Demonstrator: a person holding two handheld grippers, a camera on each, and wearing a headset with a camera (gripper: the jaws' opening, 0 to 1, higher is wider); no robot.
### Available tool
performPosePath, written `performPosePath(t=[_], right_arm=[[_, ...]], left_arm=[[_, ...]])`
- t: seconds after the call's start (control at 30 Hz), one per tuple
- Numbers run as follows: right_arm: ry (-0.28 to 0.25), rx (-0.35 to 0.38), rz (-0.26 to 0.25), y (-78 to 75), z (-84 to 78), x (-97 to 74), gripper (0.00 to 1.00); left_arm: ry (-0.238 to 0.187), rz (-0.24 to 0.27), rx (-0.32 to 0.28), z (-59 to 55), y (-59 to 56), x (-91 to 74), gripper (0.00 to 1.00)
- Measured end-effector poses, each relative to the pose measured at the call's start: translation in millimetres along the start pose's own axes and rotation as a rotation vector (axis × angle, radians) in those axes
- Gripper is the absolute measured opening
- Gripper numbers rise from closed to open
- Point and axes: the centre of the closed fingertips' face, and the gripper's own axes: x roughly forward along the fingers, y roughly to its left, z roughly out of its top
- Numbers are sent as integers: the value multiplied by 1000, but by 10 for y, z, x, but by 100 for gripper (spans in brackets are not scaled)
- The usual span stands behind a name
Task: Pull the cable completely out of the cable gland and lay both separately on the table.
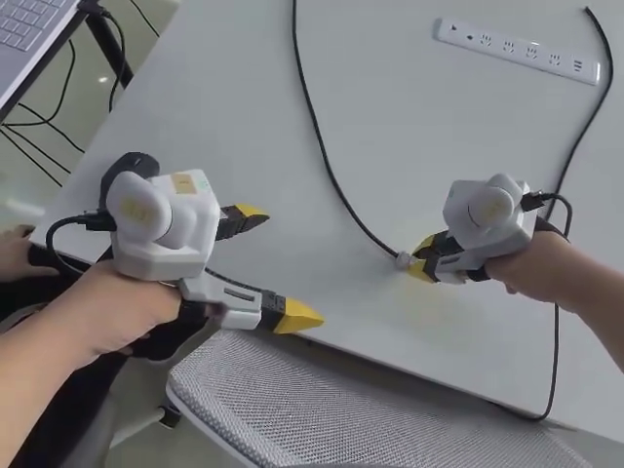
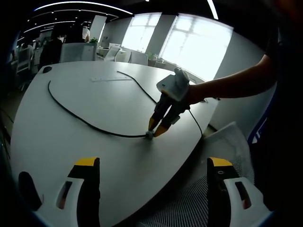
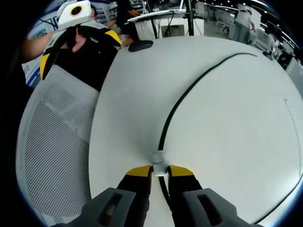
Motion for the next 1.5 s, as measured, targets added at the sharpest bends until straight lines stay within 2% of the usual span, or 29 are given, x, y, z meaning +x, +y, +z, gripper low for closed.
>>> performPosePath(t=[0.17, 0.37, 0.53, 0.87, 1.1, 1.37, 1.5], right_arm=[[-1, 0, 2, 3, 3, -1, 9], [5, 7, -24, -1, 4, -8, 7], [-9, 32, -19, 29, 60, -77, 7], [-22, 28, -25, 99, 177, -262, 7], [-33, 24, -25, 177, 298, -413, 7], [-43, 39, -23, 239, 357, -517, 7], [-62, 54, -21, 297, 442, -619, 7]], left_arm=[[-4, -1, -4, 6, -8, 0, 93], [-7, -3, -2, 21, -7, 2, 93], [-13, -10, 7, 50, -18, 21, 93], [-35, -37, 49, 190, -66, 67, 93], [-38, -63, 76, 302, -124, 113, 92], [-33, -95, 95, 368, -204, 178, 90], [-33, -108, 112, 429, -245, 222, 90]])
